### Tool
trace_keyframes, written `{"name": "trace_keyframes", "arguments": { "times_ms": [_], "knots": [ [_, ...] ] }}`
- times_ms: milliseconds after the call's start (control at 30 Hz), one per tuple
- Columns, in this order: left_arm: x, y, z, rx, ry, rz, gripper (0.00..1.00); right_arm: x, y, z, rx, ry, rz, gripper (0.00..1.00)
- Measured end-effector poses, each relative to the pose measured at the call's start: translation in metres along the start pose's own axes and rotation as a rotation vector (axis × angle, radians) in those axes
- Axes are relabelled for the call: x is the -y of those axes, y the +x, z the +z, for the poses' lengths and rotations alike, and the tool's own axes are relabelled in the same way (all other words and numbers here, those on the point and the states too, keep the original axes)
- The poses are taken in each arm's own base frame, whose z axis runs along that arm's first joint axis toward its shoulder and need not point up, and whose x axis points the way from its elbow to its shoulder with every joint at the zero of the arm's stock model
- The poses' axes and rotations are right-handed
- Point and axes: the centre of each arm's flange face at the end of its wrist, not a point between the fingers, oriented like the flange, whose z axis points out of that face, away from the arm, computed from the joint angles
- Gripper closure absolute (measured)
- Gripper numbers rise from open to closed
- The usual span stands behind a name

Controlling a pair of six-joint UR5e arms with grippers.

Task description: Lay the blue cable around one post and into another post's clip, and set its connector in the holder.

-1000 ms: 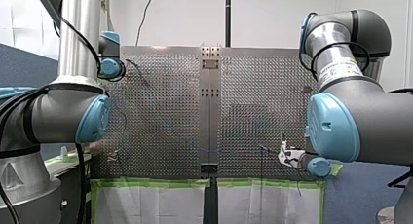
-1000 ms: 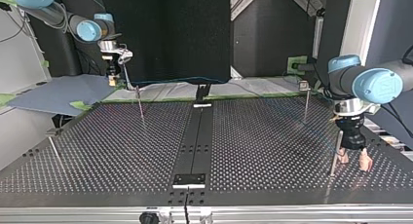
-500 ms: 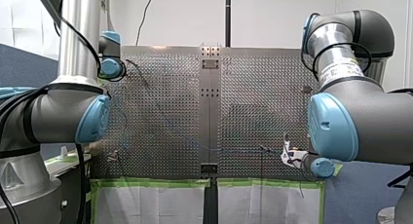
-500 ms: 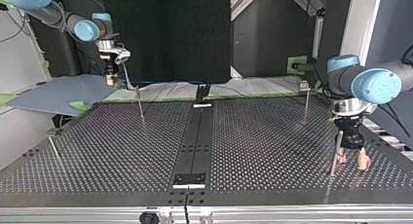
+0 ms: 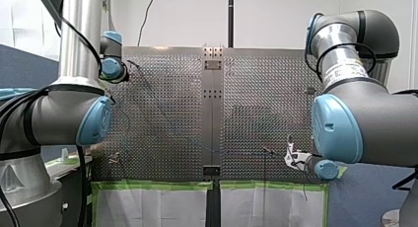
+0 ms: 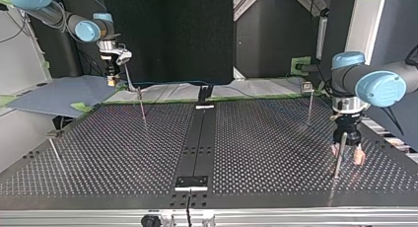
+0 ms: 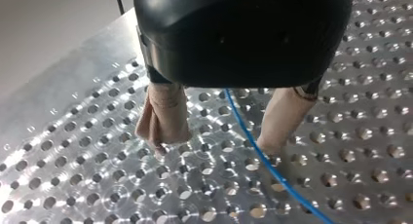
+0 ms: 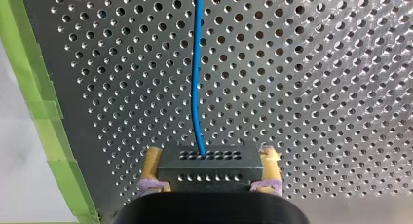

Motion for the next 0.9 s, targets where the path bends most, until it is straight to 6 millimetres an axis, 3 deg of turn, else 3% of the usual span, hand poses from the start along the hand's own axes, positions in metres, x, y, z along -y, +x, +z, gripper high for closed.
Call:
{"name": "trace_keyframes", "arguments": {
  "times_ms": [433,900],
  "knots": [
    [-0.001,0.005,-0.018,-0.039,0.008,-0.015,0.0,0.0,0.0,0.0,0.003,-0.001,0.001,0.99],
    [0.029,-0.033,-0.055,0.016,-0.027,0.065,0.0,0.002,-0.001,-0.001,0.007,0.001,0.002,0.99]
  ]
}}
